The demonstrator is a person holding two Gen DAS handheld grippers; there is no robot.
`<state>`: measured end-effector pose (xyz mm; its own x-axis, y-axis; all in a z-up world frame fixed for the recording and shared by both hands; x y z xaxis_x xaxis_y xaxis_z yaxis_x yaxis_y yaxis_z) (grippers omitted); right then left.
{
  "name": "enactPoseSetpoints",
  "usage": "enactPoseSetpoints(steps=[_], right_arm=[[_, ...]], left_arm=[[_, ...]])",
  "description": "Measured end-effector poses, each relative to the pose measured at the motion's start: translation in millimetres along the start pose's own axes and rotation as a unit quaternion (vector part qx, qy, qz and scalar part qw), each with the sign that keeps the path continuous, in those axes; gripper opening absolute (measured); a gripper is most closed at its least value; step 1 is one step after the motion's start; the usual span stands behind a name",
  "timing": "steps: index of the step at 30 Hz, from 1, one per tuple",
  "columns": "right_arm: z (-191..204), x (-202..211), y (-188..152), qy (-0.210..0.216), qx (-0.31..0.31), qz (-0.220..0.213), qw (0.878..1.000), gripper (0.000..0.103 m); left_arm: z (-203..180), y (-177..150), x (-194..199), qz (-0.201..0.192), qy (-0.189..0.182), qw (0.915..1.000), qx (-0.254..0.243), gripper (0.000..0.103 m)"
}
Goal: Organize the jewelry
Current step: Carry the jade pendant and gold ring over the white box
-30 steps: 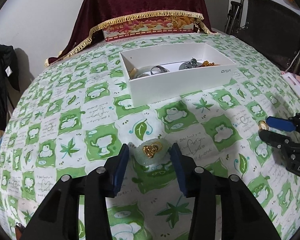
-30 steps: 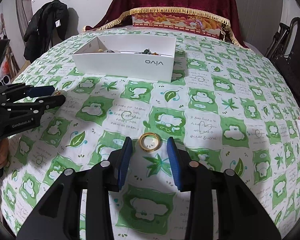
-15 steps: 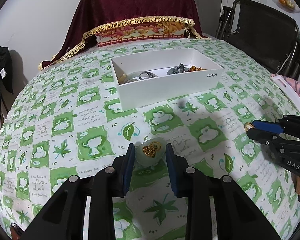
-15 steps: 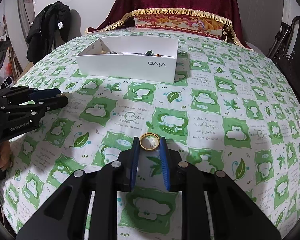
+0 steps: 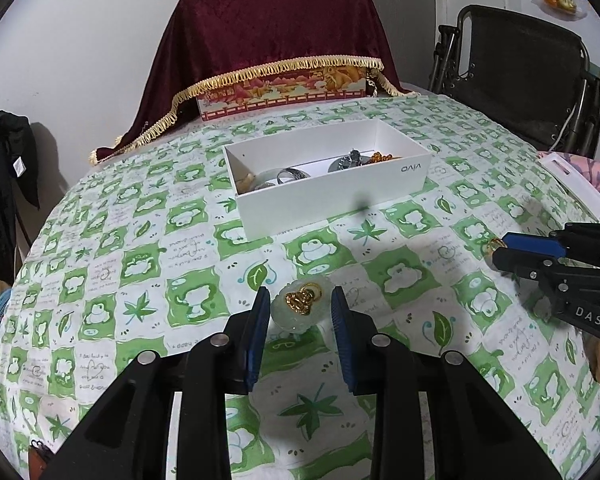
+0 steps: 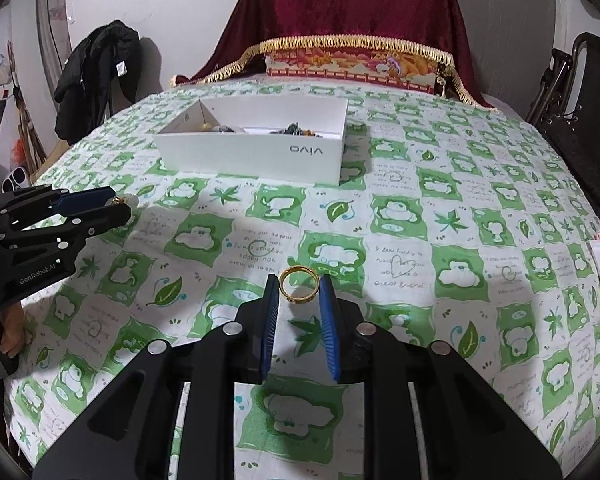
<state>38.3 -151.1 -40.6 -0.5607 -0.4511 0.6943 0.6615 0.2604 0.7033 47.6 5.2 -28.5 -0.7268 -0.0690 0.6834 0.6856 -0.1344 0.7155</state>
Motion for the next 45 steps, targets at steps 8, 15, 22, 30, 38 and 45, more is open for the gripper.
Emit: enactPoseSetpoints(steps=[8, 15, 22, 30, 38, 45], right_arm=[[0, 8, 3, -0.003, 0.000, -0.020, 1.000, 0.019], [0, 9, 6, 0.005, -0.004, -0.025, 1.000, 0.019], [-2, 7, 18, 0.007, -0.012, -0.030, 0.999, 0.019], [1, 3, 50, 0.016, -0.016, -0.036, 0.999, 0.019], [0, 7, 93, 0.027, -0.021, -0.063, 0.997, 0.020], [-1, 8, 132, 0.035, -0.018, -0.085, 0.996, 0.020]], left_arm=[[-5, 0, 9, -0.017, 0.009, 0.9998, -0.009, 0.031], [-5, 10, 16, -0.036, 0.026, 0.9989, -0.012, 0.031], [-2, 31, 19, -0.052, 0.024, 0.9984, -0.005, 0.031], [3, 64, 17, -0.068, 0.029, 0.9971, -0.013, 0.031], [17, 93, 7, -0.078, 0.037, 0.9962, -0.007, 0.031], [21, 116, 1, -0.088, 0.041, 0.9953, -0.008, 0.031]])
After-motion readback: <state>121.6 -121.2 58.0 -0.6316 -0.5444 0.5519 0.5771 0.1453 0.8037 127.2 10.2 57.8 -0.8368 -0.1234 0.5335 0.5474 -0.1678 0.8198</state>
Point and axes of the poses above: each gripper's, at about its wrist camera, not at the fingertips, and x roughly against the way its jaws point, z to its left, y to its top, the point moved 7 cm from there along -x, roughly the way its jaws point, and after that the axes turned 7 degrees about y, right-handed, at the moved point
